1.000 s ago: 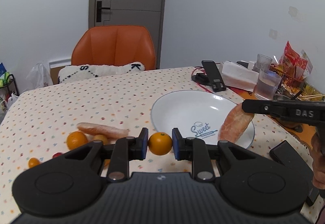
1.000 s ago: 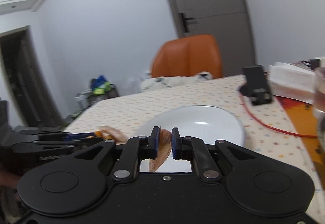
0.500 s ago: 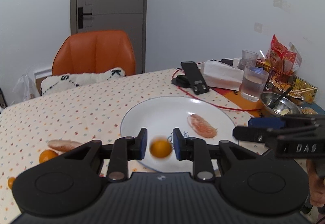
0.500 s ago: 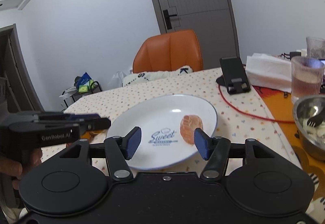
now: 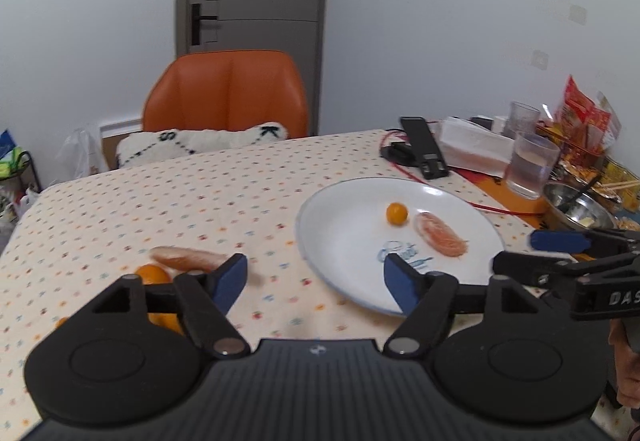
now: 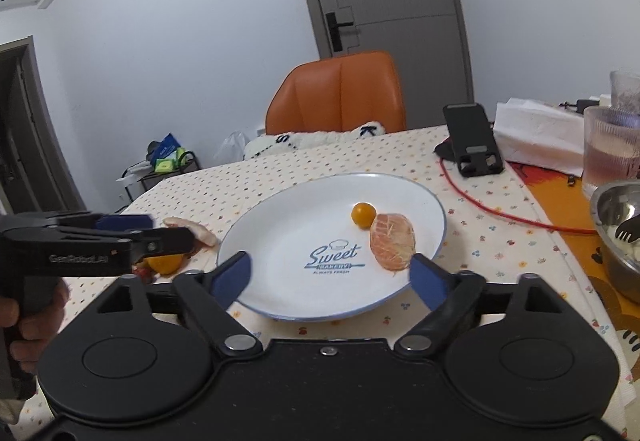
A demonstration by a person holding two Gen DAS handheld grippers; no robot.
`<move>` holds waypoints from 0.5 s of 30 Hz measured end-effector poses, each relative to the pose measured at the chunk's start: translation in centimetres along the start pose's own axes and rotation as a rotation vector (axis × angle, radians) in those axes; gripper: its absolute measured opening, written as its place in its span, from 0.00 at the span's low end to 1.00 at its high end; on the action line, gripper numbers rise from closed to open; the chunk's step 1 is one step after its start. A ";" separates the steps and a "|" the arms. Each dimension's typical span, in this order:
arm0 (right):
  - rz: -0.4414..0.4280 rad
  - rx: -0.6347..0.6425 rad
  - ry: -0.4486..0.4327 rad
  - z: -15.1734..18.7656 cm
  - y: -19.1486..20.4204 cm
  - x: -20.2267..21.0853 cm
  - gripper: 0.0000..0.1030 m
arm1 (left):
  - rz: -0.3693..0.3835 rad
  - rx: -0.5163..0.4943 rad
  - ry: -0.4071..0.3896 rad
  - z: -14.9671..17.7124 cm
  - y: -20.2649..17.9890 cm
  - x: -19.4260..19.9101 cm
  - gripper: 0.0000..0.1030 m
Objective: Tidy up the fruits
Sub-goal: 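Place the pomelo on the white plate with the right tool while the left tool drops the orange there, then move both open tools back from the plate to the fruit pile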
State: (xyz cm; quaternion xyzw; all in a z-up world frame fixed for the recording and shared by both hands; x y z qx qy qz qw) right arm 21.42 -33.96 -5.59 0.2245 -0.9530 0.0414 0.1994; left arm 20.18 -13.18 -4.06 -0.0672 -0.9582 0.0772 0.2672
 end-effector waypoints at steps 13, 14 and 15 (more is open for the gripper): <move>0.046 0.035 -0.060 -1.7 2.4 0.3 1.00 | -0.095 0.064 -0.029 -0.2 4.8 2.9 0.87; 0.035 0.033 -0.062 -1.7 2.6 0.2 1.00 | -0.099 0.066 -0.031 -0.2 5.0 3.1 0.87; 0.025 0.030 -0.064 -1.8 2.9 0.2 1.00 | -0.102 0.071 -0.033 -0.2 5.3 3.3 0.88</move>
Point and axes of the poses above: each gripper's, at about its wrist camera, not at the fingertips, and x roughly against the way its jaws point, y to its left, z to its underside, the point moved 7 cm from there along -x, roughly the way its jaws point, and after that the axes turned 10 degrees about x, right-handed, at the moved point
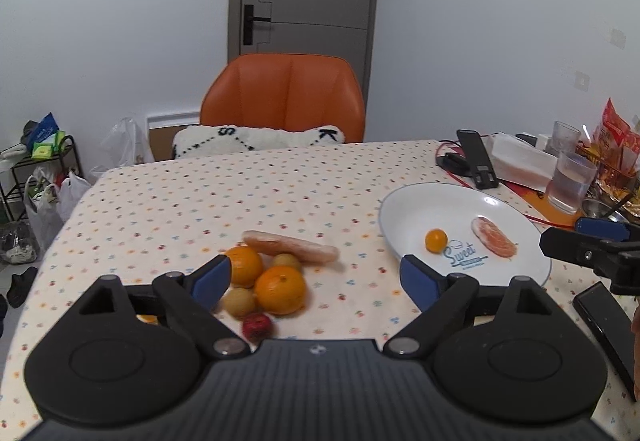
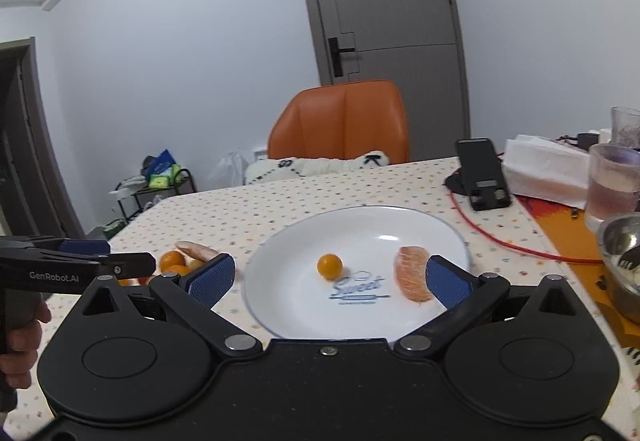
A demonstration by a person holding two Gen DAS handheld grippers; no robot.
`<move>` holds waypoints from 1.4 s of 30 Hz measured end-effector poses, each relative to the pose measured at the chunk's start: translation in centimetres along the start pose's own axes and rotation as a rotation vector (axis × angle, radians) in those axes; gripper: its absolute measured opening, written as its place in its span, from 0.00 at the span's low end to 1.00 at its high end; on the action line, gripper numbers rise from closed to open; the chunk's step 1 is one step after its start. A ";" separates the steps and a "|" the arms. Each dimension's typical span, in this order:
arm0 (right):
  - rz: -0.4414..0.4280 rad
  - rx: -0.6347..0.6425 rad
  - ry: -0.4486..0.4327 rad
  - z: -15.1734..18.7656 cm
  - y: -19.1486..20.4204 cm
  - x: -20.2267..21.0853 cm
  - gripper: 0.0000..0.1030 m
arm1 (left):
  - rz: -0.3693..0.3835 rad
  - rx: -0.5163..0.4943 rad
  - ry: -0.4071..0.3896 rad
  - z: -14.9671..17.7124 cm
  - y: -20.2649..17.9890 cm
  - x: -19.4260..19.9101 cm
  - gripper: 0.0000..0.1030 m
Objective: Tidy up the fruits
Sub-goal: 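Move both open tools back from the plate to the fruit pile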
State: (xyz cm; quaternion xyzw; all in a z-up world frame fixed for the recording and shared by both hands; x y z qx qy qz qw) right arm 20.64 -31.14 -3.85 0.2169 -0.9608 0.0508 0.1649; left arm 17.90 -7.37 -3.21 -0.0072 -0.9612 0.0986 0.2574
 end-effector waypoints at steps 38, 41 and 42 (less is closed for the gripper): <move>-0.280 0.059 0.124 0.4 10.0 -6.0 0.85 | -0.023 0.107 0.063 3.0 5.5 -1.5 0.73; -0.285 0.051 0.139 0.5 9.9 -6.7 0.81 | -0.018 0.105 0.091 3.3 5.2 -2.7 0.60; -0.286 0.047 0.140 0.5 9.9 -7.0 0.81 | -0.017 0.107 0.102 3.4 5.2 -3.1 0.56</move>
Point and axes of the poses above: each gripper's, at about its wrist camera, not at the fingertips, and x roughly against the way its jaws point, y to its left, z to its underside, the point moved 7 cm from there along -x, roughly the way its jaws point, and after that the axes turned 10 degrees about x, right-handed, at the moved point
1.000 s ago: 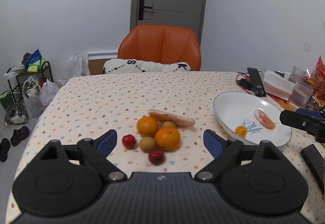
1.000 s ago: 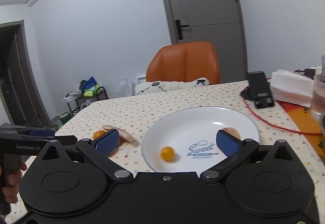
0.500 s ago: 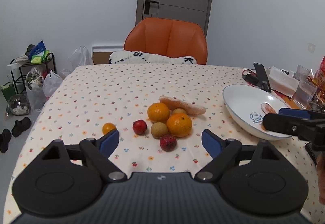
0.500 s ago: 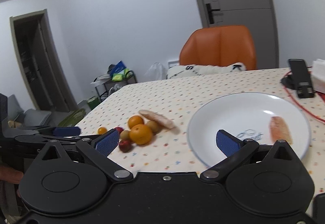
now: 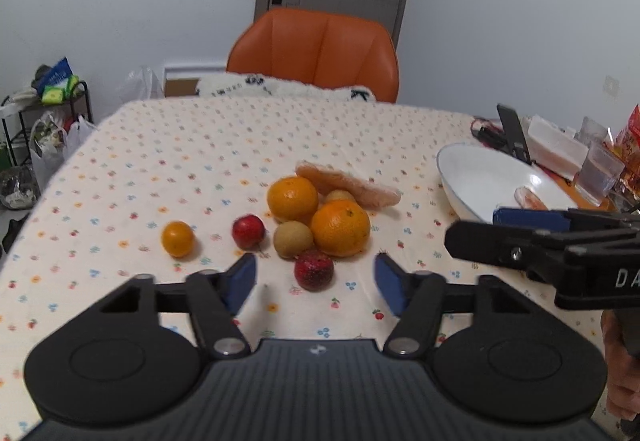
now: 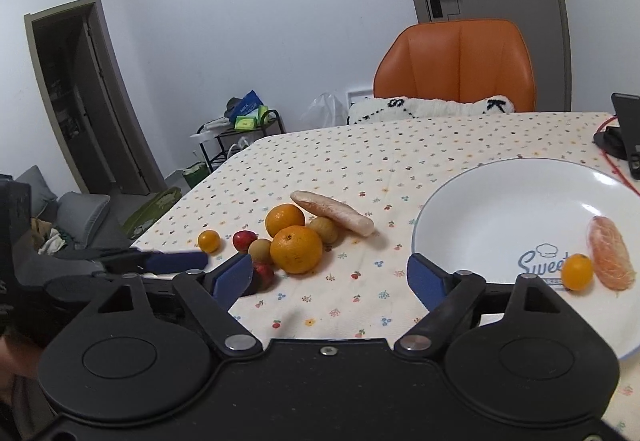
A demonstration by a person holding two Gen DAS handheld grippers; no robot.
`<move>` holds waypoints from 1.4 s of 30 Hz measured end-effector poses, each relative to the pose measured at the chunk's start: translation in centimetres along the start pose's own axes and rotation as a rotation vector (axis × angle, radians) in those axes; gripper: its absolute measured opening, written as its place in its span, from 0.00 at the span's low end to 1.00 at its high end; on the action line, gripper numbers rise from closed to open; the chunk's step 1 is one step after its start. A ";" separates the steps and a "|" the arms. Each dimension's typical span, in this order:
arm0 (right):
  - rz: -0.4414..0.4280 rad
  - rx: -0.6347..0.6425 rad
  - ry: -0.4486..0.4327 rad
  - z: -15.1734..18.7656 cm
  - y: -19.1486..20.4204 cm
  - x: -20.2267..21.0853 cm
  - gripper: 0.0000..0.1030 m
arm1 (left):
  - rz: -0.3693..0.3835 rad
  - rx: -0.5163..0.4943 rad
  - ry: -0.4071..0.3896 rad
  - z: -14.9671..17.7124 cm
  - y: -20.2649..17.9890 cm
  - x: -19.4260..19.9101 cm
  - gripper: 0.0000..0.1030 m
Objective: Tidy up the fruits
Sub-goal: 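Move both open tools back from the plate to the fruit pile, then grasp a dark red plum with the left tool while the right tool grasps a large orange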
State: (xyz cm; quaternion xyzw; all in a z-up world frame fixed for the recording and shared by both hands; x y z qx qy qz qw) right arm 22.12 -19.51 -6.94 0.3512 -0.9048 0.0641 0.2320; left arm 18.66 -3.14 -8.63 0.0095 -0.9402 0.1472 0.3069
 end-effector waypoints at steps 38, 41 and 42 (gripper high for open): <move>-0.074 0.017 0.132 -0.1 2.3 -7.6 0.36 | -0.084 0.103 -0.067 -2.0 5.3 2.0 0.21; -0.088 0.021 0.117 -0.2 2.6 -7.0 0.35 | -0.080 0.102 -0.072 -2.0 5.2 2.2 0.21; -0.089 0.021 0.114 -0.2 2.6 -6.8 0.35 | -0.078 0.101 -0.074 -2.0 5.1 2.3 0.21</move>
Point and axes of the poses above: each gripper's, at about its wrist camera, not at the fingertips, and x roughly against the way its jaws point, y to its left, z to its underside, the point moved 7 cm from there along -x, roughly the way its jaws point, and after that the axes turned 10 degrees about x, right-handed, at the moved point
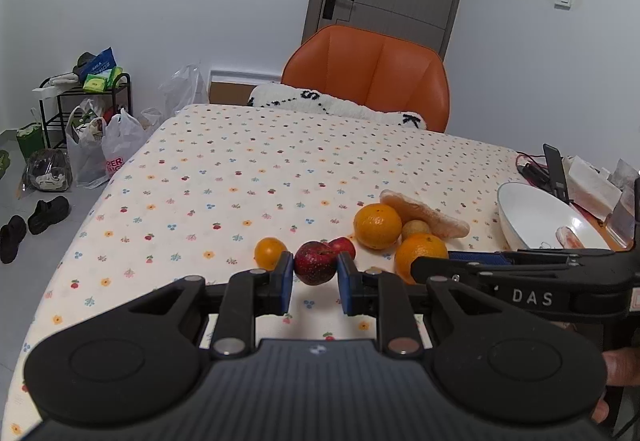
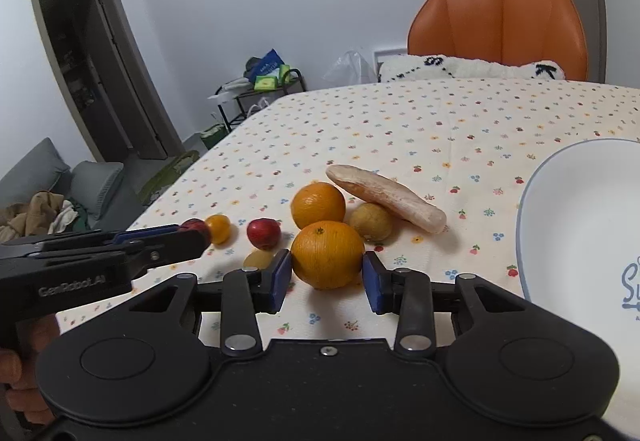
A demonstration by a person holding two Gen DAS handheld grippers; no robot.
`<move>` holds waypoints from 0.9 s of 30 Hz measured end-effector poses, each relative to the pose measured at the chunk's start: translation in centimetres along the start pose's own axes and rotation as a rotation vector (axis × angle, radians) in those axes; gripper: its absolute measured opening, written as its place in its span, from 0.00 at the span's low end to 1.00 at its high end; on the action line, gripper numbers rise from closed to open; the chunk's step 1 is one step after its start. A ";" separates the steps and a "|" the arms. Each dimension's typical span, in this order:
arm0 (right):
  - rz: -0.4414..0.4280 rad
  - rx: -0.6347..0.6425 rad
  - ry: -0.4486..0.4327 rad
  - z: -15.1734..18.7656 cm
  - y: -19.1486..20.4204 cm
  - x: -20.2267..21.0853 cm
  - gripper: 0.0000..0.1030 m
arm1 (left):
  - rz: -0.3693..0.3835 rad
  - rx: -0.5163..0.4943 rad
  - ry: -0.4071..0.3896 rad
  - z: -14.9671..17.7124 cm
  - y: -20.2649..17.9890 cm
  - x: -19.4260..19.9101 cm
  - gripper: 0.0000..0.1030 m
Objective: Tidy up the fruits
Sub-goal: 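Grasp a dark red plum with the left tool while the right tool grasps a large orange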
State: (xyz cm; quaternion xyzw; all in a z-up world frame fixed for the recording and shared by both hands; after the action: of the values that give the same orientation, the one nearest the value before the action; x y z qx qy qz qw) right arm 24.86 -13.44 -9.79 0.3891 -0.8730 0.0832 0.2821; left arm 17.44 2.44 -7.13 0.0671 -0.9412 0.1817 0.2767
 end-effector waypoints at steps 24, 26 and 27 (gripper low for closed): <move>-0.027 -0.070 -0.061 1.0 -1.9 5.2 0.43 | 0.032 -0.043 -0.013 0.0 -3.8 0.1 0.21; -0.034 -0.057 -0.049 1.3 -1.4 5.0 0.50 | 0.029 -0.035 -0.010 0.1 -3.3 0.2 0.21; -0.027 -0.046 -0.042 1.4 -1.2 4.7 0.50 | 0.028 -0.033 -0.010 0.1 -3.2 0.2 0.21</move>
State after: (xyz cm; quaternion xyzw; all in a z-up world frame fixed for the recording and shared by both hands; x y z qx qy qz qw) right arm 22.59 -17.73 -8.39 0.3959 -0.8750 0.0510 0.2739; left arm 17.98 -0.55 -6.10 0.0501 -0.9464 0.1696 0.2703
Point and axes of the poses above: each gripper's, at about its wrist camera, not at the fingertips, and x roughly against the way its jaws point, y to its left, z to its underside, the point moved 7 cm from there along -x, roughly the way its jaws point, and after that the axes turned 10 degrees about x, right-handed, at the moved point
